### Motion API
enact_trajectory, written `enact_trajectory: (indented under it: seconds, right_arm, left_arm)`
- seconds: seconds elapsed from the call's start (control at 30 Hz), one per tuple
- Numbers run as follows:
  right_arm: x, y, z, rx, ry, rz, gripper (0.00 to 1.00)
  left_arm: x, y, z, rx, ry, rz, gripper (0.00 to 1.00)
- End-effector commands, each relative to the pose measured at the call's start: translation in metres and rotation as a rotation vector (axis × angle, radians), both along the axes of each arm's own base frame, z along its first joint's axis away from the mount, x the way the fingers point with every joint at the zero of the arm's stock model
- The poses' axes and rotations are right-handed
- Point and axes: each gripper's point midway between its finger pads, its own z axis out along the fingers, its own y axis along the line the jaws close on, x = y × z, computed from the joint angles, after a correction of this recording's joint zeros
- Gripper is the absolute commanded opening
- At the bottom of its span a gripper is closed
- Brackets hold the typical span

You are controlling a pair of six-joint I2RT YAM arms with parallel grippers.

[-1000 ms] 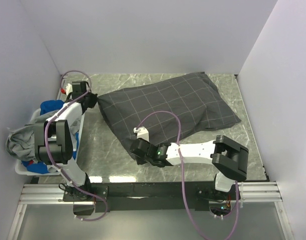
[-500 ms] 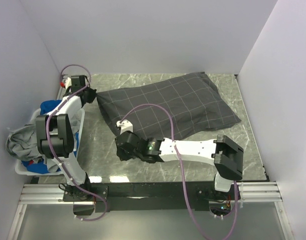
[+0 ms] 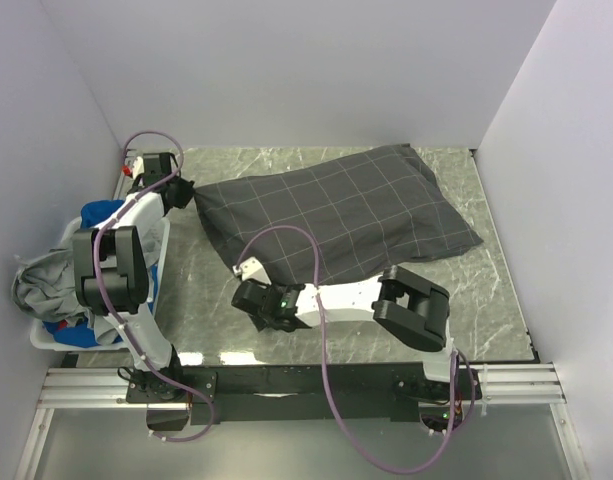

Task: Put the pillow into the pillowcase

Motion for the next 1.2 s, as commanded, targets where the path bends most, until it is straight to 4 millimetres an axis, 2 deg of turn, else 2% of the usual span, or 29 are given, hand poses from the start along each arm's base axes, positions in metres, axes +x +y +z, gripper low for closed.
enact_trajectory:
  seconds: [0.0,0.03,0.1,0.13,0.17,0.2,0.27,0.3,0.37,0.4,0.5,0.67,0.73,0.77,0.8,0.87,0.9,0.93,0.97,1.0,1.03,1.07,1.1,1.17]
  right_arm:
    - [0.025,-0.007,-0.007,-0.062,-0.048,-0.028,0.43]
    - [0.027,-0.007,-0.005,-0.068,-0.054,-0.031,0.21]
    - [0.028,0.004,0.019,-0.052,-0.061,-0.018,0.00]
    - [0.024,0.011,0.032,-0.029,-0.053,-0.004,0.00]
    - [0.002,0.034,0.063,0.056,0.005,0.073,0.00]
    - [-0.015,0.049,0.080,0.114,0.044,0.127,0.00]
    - [-0.048,0.083,0.121,0.229,0.089,0.228,0.00]
    - [-0.068,0.093,0.127,0.238,0.102,0.264,0.00]
    - [-0.073,0.103,0.120,0.233,0.126,0.270,0.00]
    - [-0.066,0.103,0.115,0.240,0.142,0.250,0.00]
    - [-0.060,0.103,0.099,0.270,0.193,0.233,0.00]
    - [-0.055,0.106,0.108,0.329,0.206,0.251,0.00]
    - [-0.059,0.107,0.121,0.363,0.210,0.275,0.07]
    - [-0.060,0.104,0.120,0.365,0.211,0.280,0.11]
    - [-0.061,0.103,0.123,0.374,0.206,0.283,0.19]
    - [-0.059,0.098,0.133,0.390,0.179,0.291,0.25]
    - [-0.060,0.097,0.137,0.396,0.172,0.296,0.35]
    - [-0.060,0.093,0.148,0.410,0.159,0.301,0.42]
    - [-0.060,0.092,0.156,0.421,0.145,0.313,0.50]
    - [-0.060,0.090,0.163,0.428,0.135,0.317,0.63]
    - [-0.060,0.084,0.179,0.445,0.117,0.319,0.69]
    - [-0.060,0.080,0.186,0.448,0.107,0.322,0.76]
    - [-0.046,0.071,0.193,0.439,0.050,0.268,0.99]
    - [-0.033,0.046,0.211,0.450,0.020,0.199,1.00]
  left_arm:
    - [0.010,0.005,0.007,0.017,-0.031,-0.014,0.01]
    - [0.012,0.004,0.006,0.018,-0.028,-0.016,0.01]
    - [0.017,0.005,0.014,0.026,-0.044,-0.024,0.01]
    - [0.019,0.004,0.012,0.026,-0.041,-0.028,0.01]
    - [0.021,0.003,0.014,0.026,-0.044,-0.036,0.01]
    - [0.027,0.003,0.020,0.032,-0.057,-0.043,0.01]
    - [0.031,0.004,0.016,0.040,-0.039,-0.053,0.01]
    - [0.035,0.003,0.022,0.040,-0.045,-0.059,0.01]
    - [0.038,0.003,0.023,0.050,-0.046,-0.069,0.01]
    - [0.038,0.002,0.024,0.054,-0.049,-0.073,0.01]
    - [0.036,0.003,0.028,0.065,-0.048,-0.080,0.01]
    - [0.018,0.019,0.025,0.111,0.022,-0.005,0.03]
    - [0.010,0.033,0.035,0.145,0.024,0.070,0.06]
    - [0.003,0.038,0.034,0.153,0.046,0.096,0.16]
    - [-0.001,0.042,0.045,0.159,0.030,0.114,0.15]
    - [-0.007,0.054,0.058,0.198,0.036,0.164,0.17]
    - [-0.009,0.058,0.070,0.212,0.020,0.179,0.20]
    - [-0.012,0.062,0.076,0.225,0.019,0.196,0.27]
    - [-0.013,0.065,0.087,0.241,0.006,0.211,0.40]
    - [-0.016,0.065,0.100,0.248,-0.016,0.210,0.47]
    - [-0.017,0.066,0.108,0.253,-0.028,0.215,0.54]
    - [-0.019,0.063,0.115,0.247,-0.042,0.204,0.61]
    - [-0.016,0.051,0.138,0.214,-0.126,0.150,0.62]
    - [-0.019,0.025,0.148,0.205,-0.164,0.044,0.69]
